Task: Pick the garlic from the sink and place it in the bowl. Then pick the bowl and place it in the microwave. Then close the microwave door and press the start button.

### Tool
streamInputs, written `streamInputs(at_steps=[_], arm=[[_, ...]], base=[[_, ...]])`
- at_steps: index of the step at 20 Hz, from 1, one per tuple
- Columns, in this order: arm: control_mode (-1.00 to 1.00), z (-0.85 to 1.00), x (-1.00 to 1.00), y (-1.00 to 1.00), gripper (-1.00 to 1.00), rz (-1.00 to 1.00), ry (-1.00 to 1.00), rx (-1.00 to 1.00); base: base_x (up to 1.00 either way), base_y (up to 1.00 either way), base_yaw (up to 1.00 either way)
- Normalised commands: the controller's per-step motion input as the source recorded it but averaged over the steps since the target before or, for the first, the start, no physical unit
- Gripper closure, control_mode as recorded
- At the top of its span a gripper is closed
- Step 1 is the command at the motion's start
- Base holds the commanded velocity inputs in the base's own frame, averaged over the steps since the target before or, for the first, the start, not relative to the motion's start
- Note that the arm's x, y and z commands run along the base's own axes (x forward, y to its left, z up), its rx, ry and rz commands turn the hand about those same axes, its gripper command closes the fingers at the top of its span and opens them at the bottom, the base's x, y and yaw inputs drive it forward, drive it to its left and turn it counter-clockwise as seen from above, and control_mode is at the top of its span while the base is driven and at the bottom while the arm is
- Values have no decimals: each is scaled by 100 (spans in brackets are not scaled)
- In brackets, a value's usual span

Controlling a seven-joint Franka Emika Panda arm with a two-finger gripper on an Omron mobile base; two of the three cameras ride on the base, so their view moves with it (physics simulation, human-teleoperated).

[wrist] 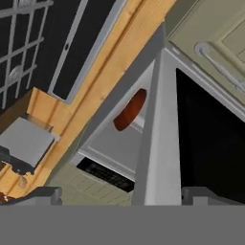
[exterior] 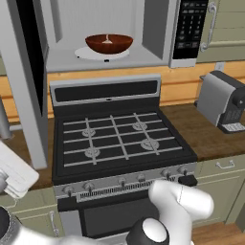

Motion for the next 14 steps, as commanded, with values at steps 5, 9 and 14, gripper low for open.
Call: streamInputs(at_steps=[5,9,14], arm=[[-100,-3,27,-6,-100,-2,-3,2],[-100,53,0,-4,-100,-9,-13,0],[-100,55,0,-22,-100,-12,-13,0]], base=[[0,0,0],[0,0,0],[0,0,0]])
